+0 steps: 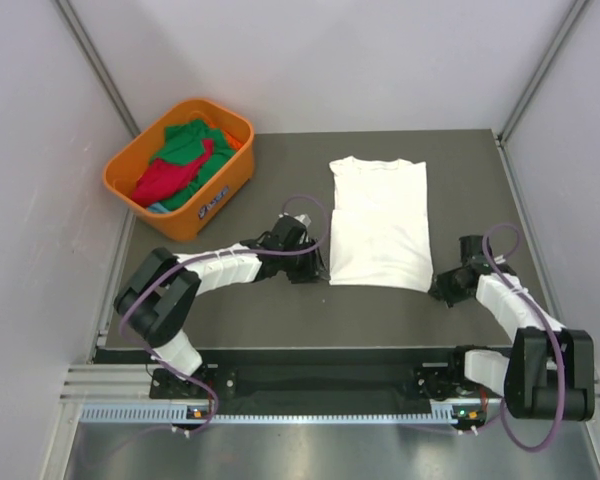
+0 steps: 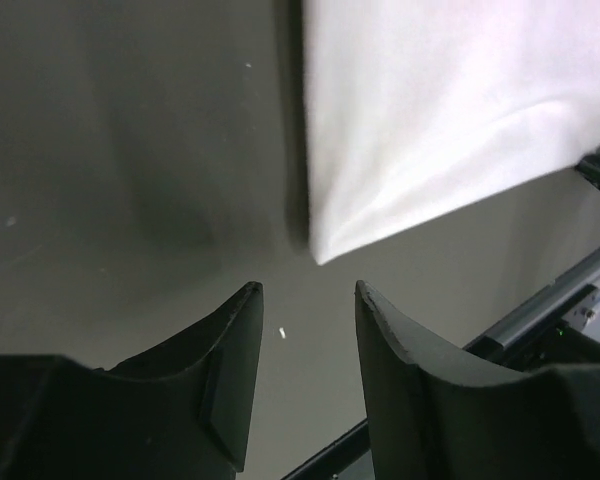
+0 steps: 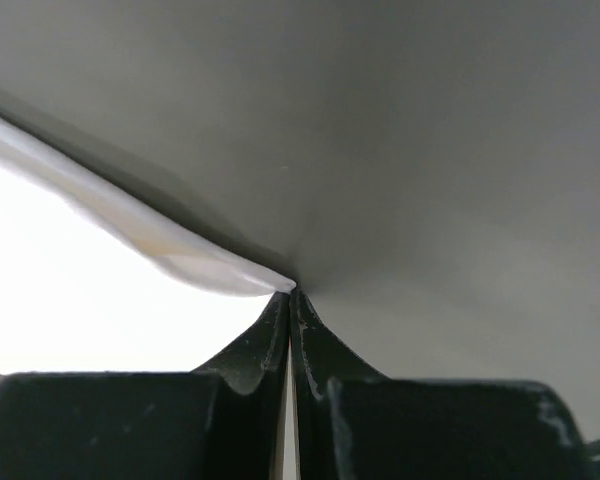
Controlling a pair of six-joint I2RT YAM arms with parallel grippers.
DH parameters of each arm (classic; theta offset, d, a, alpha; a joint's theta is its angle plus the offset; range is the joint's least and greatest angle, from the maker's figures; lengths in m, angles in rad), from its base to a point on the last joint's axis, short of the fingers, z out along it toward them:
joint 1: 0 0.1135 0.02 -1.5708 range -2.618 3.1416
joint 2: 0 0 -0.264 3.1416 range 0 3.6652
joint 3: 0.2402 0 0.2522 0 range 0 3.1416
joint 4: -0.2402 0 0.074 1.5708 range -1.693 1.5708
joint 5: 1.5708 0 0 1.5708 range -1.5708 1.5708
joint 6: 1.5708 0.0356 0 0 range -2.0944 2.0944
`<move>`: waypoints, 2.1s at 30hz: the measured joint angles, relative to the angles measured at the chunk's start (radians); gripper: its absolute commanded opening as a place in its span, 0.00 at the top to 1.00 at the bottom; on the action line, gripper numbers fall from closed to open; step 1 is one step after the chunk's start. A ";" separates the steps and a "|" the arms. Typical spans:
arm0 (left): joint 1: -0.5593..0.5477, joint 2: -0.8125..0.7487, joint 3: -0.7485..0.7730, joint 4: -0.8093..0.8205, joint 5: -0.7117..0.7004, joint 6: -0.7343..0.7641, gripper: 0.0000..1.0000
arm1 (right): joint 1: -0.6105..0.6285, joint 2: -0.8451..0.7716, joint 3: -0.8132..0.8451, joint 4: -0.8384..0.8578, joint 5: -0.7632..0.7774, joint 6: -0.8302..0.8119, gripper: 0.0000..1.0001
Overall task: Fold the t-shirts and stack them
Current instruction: Fold the tshirt
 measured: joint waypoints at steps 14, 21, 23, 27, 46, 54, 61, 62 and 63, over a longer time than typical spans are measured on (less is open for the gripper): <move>-0.080 -0.100 -0.072 0.056 -0.129 -0.139 0.47 | 0.000 -0.163 -0.063 -0.087 0.056 -0.014 0.62; -0.141 -0.004 -0.072 0.084 -0.129 -0.109 0.50 | 0.000 -0.175 -0.070 -0.091 0.032 0.033 0.61; -0.141 0.003 -0.072 0.085 -0.129 -0.109 0.50 | 0.000 -0.191 -0.084 -0.084 0.025 0.056 0.60; -0.146 0.002 -0.071 0.086 -0.157 -0.137 0.47 | 0.000 -0.213 -0.106 -0.057 0.016 0.108 0.60; -0.199 -0.019 -0.039 0.038 -0.336 -0.224 0.48 | 0.000 -0.164 -0.121 0.035 0.052 0.201 1.00; -0.201 -0.019 -0.040 0.037 -0.340 -0.263 0.49 | 0.000 -0.224 -0.150 0.036 0.066 0.175 1.00; -0.218 -0.008 -0.039 0.037 -0.348 -0.240 0.53 | 0.000 -0.277 -0.184 0.051 0.066 0.146 1.00; -0.219 -0.003 -0.040 0.040 -0.341 -0.235 0.54 | 0.000 -0.278 -0.186 0.054 0.065 0.140 1.00; -0.220 0.000 -0.041 0.045 -0.335 -0.233 0.54 | 0.000 -0.277 -0.186 0.056 0.064 0.137 1.00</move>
